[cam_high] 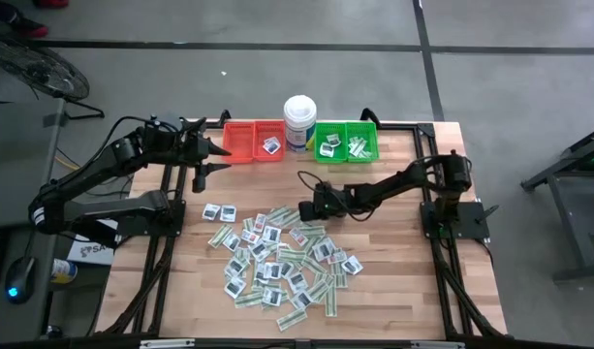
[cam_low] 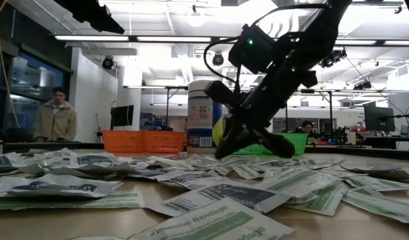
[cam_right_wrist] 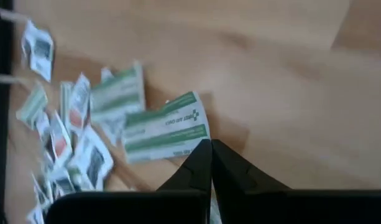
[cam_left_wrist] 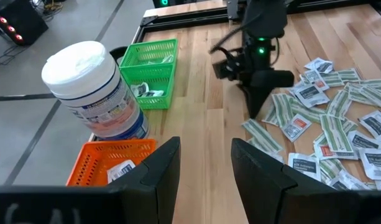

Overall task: Pick & Place First Aid Supplies
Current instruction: Put the green bandage pack into the right green bin

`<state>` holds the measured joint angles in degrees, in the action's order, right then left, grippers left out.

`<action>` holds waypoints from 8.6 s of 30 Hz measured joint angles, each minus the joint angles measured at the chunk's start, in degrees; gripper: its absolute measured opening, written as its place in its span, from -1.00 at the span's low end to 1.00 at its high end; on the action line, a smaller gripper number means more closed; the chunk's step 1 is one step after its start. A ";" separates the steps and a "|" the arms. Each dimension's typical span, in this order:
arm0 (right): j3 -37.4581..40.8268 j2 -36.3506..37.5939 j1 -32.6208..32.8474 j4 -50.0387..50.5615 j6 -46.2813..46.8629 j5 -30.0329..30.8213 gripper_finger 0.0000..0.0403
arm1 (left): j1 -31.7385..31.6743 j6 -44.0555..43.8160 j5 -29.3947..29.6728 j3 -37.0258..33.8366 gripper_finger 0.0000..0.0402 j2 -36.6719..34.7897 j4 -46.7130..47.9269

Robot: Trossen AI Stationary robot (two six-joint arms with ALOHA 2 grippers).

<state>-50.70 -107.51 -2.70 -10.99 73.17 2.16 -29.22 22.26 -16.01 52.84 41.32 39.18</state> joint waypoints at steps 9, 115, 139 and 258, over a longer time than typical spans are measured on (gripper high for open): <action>-0.13 7.45 0.02 3.08 -3.12 1.07 -1.00 | 0.00 -0.02 0.00 0.00 -0.30 0.00 -0.01; -36.15 -9.58 -10.63 55.39 -101.78 -7.14 -0.99 | -0.01 -10.57 6.73 -0.02 -0.30 -15.32 8.92; -30.36 4.29 -29.25 75.89 -72.00 4.84 -1.00 | -0.01 -10.47 8.05 -0.02 -0.30 -15.32 8.74; -25.27 -1.40 -4.94 33.16 -51.25 -14.75 -0.32 | 50.65 -33.27 52.83 -41.62 -0.30 -29.46 -34.67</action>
<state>-75.96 -108.91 -7.64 22.16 21.92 -12.60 21.42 -11.00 36.82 11.22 11.86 4.51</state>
